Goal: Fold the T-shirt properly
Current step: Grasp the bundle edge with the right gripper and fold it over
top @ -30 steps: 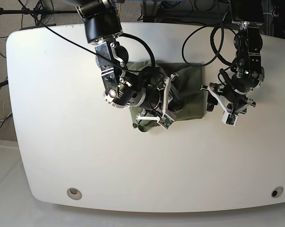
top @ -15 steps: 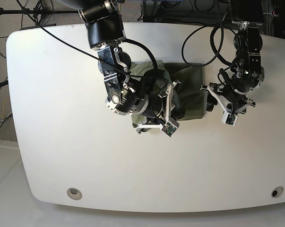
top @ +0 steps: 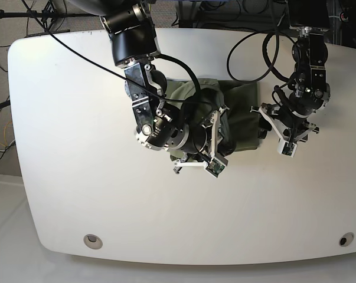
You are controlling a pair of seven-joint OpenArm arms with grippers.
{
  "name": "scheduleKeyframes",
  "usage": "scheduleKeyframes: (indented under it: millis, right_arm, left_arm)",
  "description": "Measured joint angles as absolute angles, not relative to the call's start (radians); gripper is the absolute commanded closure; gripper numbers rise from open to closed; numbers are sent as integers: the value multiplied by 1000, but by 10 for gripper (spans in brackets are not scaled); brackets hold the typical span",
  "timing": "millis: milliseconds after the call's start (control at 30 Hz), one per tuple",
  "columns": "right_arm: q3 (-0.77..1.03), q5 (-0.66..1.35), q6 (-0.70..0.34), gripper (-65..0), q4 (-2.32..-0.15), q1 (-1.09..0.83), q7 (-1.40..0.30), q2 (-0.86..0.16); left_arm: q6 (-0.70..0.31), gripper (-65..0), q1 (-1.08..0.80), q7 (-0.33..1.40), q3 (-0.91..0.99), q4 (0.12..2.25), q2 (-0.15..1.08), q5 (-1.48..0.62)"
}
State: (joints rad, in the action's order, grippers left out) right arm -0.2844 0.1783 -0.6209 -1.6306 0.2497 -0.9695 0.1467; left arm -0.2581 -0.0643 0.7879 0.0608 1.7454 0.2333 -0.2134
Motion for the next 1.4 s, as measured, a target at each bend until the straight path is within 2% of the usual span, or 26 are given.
scheduleKeyframes:
  millis: [800,933,1033,1067,1167,1233,1333,1400]
  right_arm:
    - [-432,176,-618,-10,-1306,336,-851,143]
    - [-460,179,-618,-130,-1282,352,-849,144]
    - [-472,193,-617,-266,-1280,357,-848,144]
    - [-472,210,-617,-333,-1280,357,-849,144]
    - [-474,252,-618,-450,-1280,358,-843,144]
    - [-476,267,-618,-552,-1280,361,-841,144]
    - [-492,266,-617,-640,-1280,369,-831,141]
    - [-492,266,-617,-650,-1280,370,-823,141]
  left_arm:
    - [-258,-339,-78,788,61,1745,233,-214]
    - [-258,-339,-78,788,61,1745,232,-214]
    - [-258,-339,-78,788,61,1745,231,-214]
    - [-258,-339,-78,788,61,1745,231,-214]
    - [-258,-339,-78,788,61,1745,231,-214]
    - [-258,-339,-78,788,61,1745,231,-213]
    - [-253,-339,-78,788,61,1745,232,-202]
    - [-254,-339,-78,792,64,1745,234,-201]
